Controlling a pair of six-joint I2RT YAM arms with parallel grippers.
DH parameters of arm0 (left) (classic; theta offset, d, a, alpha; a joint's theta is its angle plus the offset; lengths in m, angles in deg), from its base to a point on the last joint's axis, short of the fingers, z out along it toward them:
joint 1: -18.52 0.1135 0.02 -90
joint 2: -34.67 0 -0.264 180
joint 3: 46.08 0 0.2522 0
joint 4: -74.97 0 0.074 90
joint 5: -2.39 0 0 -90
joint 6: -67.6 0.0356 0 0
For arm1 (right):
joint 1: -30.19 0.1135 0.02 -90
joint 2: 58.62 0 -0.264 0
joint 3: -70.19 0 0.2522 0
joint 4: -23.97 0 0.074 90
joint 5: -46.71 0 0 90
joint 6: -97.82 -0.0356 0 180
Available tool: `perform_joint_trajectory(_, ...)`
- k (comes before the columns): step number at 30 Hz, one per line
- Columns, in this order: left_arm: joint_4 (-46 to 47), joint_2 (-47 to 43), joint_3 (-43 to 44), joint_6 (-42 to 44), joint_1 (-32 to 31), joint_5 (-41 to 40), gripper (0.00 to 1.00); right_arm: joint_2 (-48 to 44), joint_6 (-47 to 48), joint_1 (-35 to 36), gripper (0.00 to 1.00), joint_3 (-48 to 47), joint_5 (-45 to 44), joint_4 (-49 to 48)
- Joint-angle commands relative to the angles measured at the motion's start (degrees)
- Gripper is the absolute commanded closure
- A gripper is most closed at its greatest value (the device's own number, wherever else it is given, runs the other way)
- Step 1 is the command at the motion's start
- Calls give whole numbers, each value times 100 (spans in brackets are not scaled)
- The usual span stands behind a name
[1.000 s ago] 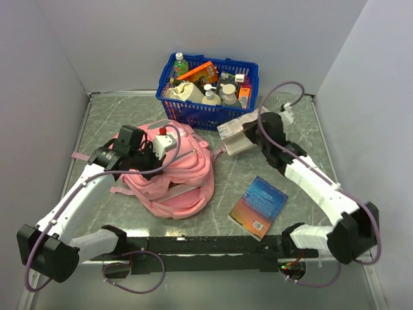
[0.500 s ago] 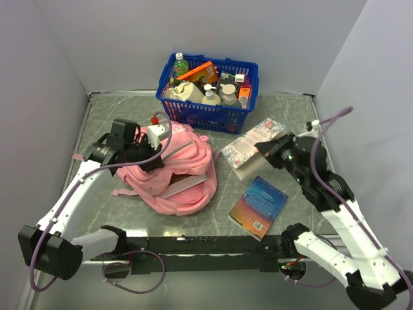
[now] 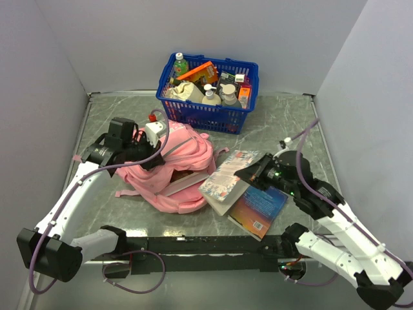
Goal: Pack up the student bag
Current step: Place the book in the student bag.
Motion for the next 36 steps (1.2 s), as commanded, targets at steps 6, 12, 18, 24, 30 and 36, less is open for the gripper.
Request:
perform_joint_trajectory(6, 1660, -257, 164, 195, 205, -204, 99, 665, -571, 177, 100, 71, 481, -2086)
perform_joint_trajectory(12, 1458, -345, 23, 441, 205, 173, 99, 1439, -975, 194, 100, 80, 710, -3237)
perform_joint_trajectory(18, 1141, -327, -12, 678, 205, 412, 99, 1580, -1406, 308, 100, 659, -98, -4634)
perform_joint_trajectory(24, 975, -319, 32, 740, 205, 526, 99, 1834, -1204, 747, 100, 932, -1450, -5390)
perform_joint_trajectory(30, 825, -204, 199, 643, 214, 684, 99, 2695, -1168, 906, 100, 828, -1761, -6296)
perform_joint_trajectory(36, 745, -178, 278, 670, 205, 675, 99, 3522, -783, 1433, 100, 160, -1313, -5737)
